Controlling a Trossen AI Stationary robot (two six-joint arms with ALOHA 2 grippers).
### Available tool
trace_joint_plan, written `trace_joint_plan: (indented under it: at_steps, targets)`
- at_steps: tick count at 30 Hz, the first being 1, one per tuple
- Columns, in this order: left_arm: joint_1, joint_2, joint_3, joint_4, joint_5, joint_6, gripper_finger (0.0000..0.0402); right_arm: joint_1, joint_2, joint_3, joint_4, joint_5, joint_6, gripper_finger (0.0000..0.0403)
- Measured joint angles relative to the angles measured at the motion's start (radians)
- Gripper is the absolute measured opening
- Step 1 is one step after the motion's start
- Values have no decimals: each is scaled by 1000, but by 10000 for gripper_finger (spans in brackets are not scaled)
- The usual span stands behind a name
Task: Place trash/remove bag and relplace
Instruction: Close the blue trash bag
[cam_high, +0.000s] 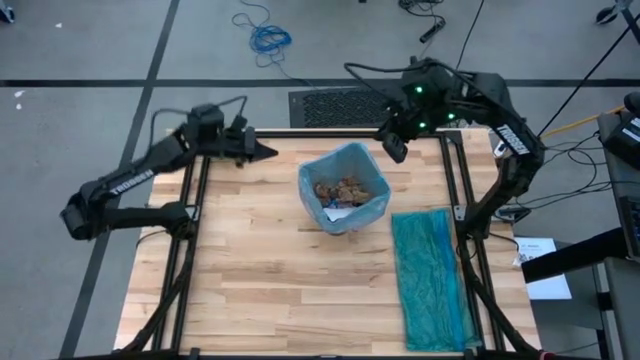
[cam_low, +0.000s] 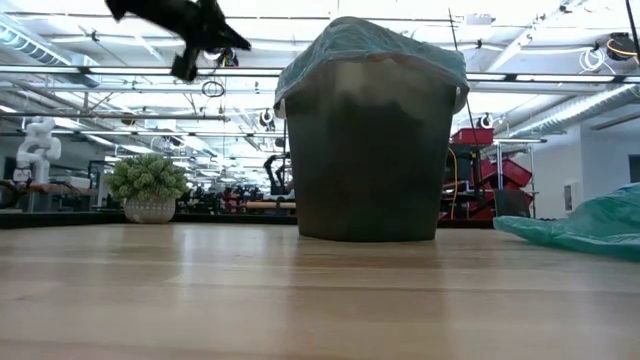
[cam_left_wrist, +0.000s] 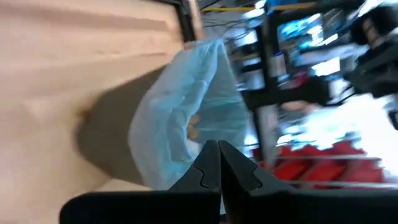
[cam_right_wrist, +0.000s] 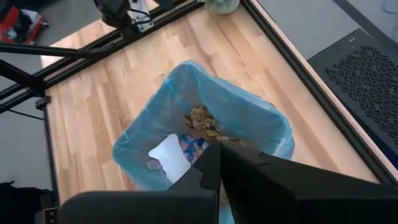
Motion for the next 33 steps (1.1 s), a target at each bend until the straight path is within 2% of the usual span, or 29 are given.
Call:
trace_joint_plan:
  at_steps: [2,6,12,18,24,28,33]
  targets:
    - [-8,-26,-117,164,-1,-111,0,-5,-7,0,0,-7,-7,0]
    - [-20,-29,-301,381,-19,-256,0,-5,-9,0,-3,-7,-18,0]
    - [-39,-20,-462,625,-45,-382,0,-6,-9,0,-5,-19,-16,0]
    - [-38,0,-533,656,-50,-398,8,-6,-8,0,-1,-26,-11,0]
    - [-38,65,-537,784,-31,-368,79,-6,-8,0,1,-27,-7,0]
    - [-40,155,-538,894,2,-370,133,-6,-8,0,8,-31,-7,0]
    - [-50,288,-538,1101,36,-415,158,-6,-8,0,9,-31,-7,0]
